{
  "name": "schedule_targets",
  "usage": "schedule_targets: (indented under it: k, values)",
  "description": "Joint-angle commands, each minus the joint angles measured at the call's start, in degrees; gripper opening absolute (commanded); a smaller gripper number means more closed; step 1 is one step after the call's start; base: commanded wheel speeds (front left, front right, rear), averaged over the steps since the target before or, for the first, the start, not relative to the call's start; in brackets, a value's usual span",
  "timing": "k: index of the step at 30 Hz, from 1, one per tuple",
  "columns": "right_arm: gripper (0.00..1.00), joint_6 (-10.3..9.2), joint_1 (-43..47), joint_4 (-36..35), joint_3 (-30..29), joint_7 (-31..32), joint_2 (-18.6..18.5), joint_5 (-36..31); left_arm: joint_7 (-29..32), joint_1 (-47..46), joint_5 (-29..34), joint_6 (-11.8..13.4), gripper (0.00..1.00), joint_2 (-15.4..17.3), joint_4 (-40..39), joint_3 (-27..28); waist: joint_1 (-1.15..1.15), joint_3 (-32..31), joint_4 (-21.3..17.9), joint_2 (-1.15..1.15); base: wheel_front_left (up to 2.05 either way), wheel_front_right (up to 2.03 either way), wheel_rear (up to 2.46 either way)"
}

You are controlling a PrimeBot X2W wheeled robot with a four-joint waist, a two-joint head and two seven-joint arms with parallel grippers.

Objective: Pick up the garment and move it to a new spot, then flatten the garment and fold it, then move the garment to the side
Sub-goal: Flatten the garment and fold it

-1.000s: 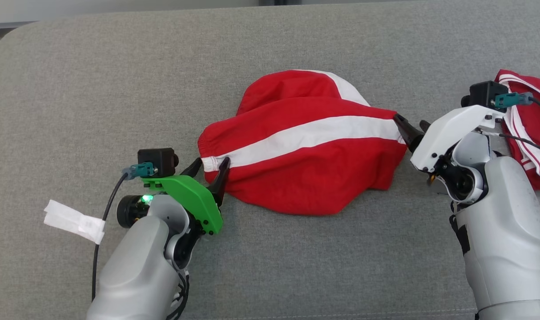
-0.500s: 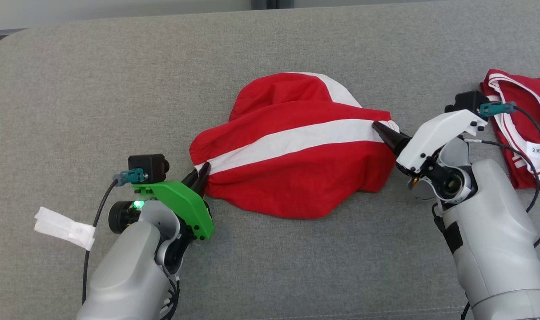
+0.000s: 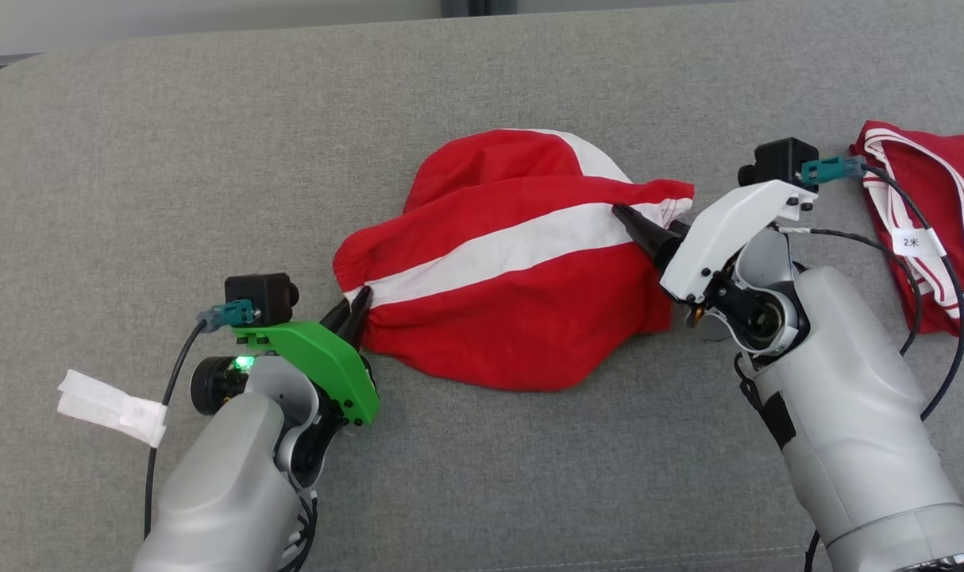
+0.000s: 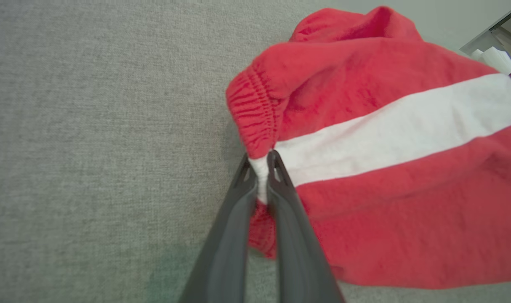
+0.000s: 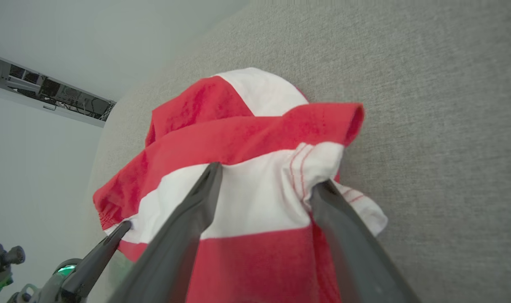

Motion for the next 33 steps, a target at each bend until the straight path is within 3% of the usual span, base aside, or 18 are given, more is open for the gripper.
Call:
schedule_targets:
  k: [1,15,16,17,18,19,21,23,24,33]
  values:
    - [1.00,0.02,-0.48,-0.08,-0.16,-0.52,-0.13,-1.26,-0.39,-0.97,-0.68,-0.15,0.00,0.40,0.25,-0.24,0.00,0.03,-0.01,0.00,0.00,0.00,0.00]
    - [1.00,0.02,1.15,-2.77,0.58,-0.27,-0.19,-5.61,-1.04,-1.37,-1.94,-0.15,0.00,0.93,0.46,-1.48,0.00,0.35,-0.19,0.00,0.00,0.00,0.00]
    - [0.67,0.02,1.25,-2.80,0.21,-0.53,-0.20,-6.85,-1.09,-1.43,-1.92,-0.15,0.00,0.95,0.43,-1.54,0.00,0.36,-0.23,0.00,0.00,0.00,0.00]
    - [0.42,0.02,1.35,-2.93,-0.35,-0.77,-0.19,-8.43,-1.22,-1.47,-2.03,-0.15,0.00,0.93,0.39,-1.62,0.00,0.37,-0.24,0.00,0.00,0.00,0.00]
    - [0.45,0.02,1.48,-3.19,-0.72,-0.93,-0.14,-9.24,-1.19,-1.49,-2.15,-0.15,0.00,0.91,0.38,-1.71,0.00,0.38,-0.23,0.00,0.00,0.00,0.00]
    - [0.67,0.02,1.79,-3.72,-0.91,-0.80,-0.08,-9.71,-1.26,-1.50,-2.29,-0.15,0.00,0.92,0.38,-1.79,0.00,0.37,-0.22,0.00,0.00,0.00,0.00]
    - [0.45,0.02,2.52,-5.00,-0.60,-0.03,-0.06,-9.00,-1.42,-1.57,-2.41,-0.15,0.00,1.00,0.31,-1.92,0.00,0.31,-0.27,0.00,0.00,0.00,0.00]
    - [0.06,0.02,2.98,-6.45,-0.22,0.71,-0.14,-8.37,-1.49,-1.55,-2.72,-0.15,0.00,1.19,0.31,-1.96,0.00,0.23,-0.41,0.00,0.00,0.00,0.00]
    - [0.00,0.02,3.20,-7.02,0.12,1.20,-0.17,-8.41,-1.55,-1.53,-2.88,-0.15,0.00,1.27,0.31,-1.95,0.00,0.21,-0.49,0.00,0.00,0.00,0.00]
    - [0.00,0.02,1.50,-10.20,1.15,1.29,-0.12,-9.77,-3.74,-2.25,-5.07,-0.15,0.00,1.27,-0.76,-0.81,0.00,0.18,-0.77,0.00,0.00,0.00,0.00]
